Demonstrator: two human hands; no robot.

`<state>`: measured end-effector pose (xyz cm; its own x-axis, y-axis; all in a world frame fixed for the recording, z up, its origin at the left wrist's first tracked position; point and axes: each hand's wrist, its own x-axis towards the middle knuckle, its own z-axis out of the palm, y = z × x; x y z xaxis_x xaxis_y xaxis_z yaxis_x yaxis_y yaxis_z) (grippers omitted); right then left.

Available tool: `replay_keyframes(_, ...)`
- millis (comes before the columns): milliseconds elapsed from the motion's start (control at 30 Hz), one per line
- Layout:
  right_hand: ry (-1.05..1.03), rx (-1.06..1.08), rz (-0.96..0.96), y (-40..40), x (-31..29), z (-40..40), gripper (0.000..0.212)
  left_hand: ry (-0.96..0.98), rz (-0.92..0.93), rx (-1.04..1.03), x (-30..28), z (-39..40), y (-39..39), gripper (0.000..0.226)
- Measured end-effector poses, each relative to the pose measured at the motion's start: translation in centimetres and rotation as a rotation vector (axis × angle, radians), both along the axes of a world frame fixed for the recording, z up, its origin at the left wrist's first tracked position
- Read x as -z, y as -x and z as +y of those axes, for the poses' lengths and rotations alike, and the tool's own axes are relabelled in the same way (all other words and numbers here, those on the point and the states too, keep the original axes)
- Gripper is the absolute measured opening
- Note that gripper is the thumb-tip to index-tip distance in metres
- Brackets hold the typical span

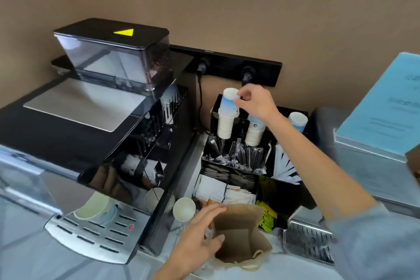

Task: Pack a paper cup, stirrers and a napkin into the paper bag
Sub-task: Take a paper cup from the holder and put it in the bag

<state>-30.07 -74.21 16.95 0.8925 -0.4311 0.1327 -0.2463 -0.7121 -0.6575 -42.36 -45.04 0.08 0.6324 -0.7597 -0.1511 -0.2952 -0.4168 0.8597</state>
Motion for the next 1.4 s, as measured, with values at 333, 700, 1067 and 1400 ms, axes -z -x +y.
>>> replay_keyframes(333, 0.271, -0.073, 0.194, -6.9, 2.3, 0.2, 0.017, -0.038, -0.014, -0.006, -0.1, -0.4, 0.1, 0.06)
replay_keyframes(700, 0.238, 0.009, -0.167, -2.0, -4.8, 0.8, 0.018, -0.004, -0.004, -0.01, 0.1, -0.6, 0.1, 0.059)
replay_keyframes(1067, -1.077, -0.116, -0.479, 13.7, -0.9, 3.0, 0.041, 0.027, -0.049, -0.068, 0.3, -0.1, -0.4, 0.053)
replay_keyframes(1400, -1.136, -0.297, -0.232, 17.8, 2.8, 5.2, 0.099, 0.014, -0.074, -0.097, 0.0, -0.5, -0.6, 0.054)
